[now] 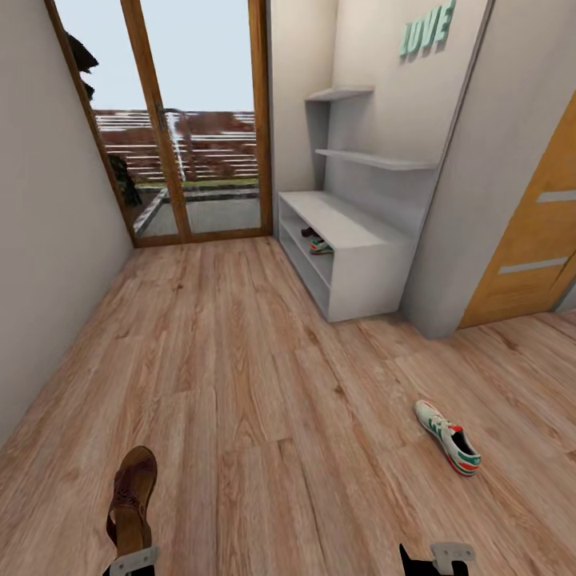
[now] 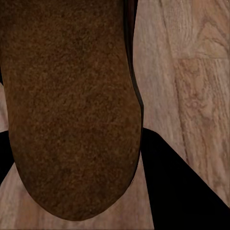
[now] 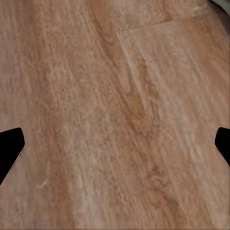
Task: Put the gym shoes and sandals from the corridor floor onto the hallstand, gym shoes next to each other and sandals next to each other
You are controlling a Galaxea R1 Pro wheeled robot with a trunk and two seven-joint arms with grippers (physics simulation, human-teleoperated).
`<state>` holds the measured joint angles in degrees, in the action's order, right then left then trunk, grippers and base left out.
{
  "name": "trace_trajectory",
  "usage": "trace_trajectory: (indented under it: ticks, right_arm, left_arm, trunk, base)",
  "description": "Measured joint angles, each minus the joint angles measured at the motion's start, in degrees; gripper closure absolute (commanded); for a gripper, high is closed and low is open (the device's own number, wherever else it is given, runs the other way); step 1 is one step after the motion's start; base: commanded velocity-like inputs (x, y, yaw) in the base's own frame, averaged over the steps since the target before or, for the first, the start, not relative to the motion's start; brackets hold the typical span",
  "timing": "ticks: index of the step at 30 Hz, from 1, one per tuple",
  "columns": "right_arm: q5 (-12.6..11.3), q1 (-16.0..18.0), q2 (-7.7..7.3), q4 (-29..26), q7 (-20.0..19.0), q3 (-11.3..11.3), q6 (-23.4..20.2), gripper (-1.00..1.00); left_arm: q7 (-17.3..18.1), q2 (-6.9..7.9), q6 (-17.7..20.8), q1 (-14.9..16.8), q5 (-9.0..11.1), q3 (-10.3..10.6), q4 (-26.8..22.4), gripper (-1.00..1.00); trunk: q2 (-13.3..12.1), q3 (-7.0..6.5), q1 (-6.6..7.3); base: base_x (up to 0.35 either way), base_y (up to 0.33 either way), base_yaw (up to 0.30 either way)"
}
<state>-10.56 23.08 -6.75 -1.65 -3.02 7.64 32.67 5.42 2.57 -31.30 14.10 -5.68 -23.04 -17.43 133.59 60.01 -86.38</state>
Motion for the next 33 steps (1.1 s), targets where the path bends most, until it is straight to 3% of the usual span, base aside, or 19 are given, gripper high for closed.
trace_trajectory:
  ticks: [16,24,33]
  right_arm:
    - [-0.08,0.00,0.14,-0.17,0.00,0.00,-0.02,-1.00]
    - [-0.08,-0.01,0.16,-0.17,0.00,0.00,-0.05,-1.00]
    - [-0.07,-0.01,0.16,-0.14,0.00,0.00,-0.07,-1.00]
  left_arm:
    - [0.06,0.00,0.04,0.01,-0.07,0.07,0.02,1.00]
    - [0.07,0.00,0.02,0.01,-0.01,0.03,0.02,1.00]
    - [0.03,0.00,0.00,0.01,0.00,0.00,0.02,1.00]
  trunk:
    - [0.00,-0.01,-0.01]
    - [0.00,-0.29,-0.01]
    - [0.00,-0.69,-0.03]
  base:
    - [0.305,-0.117,-0.010]
    - [0.266,-0.158,-0.192]
    - [0.057,-0.027,-0.225]
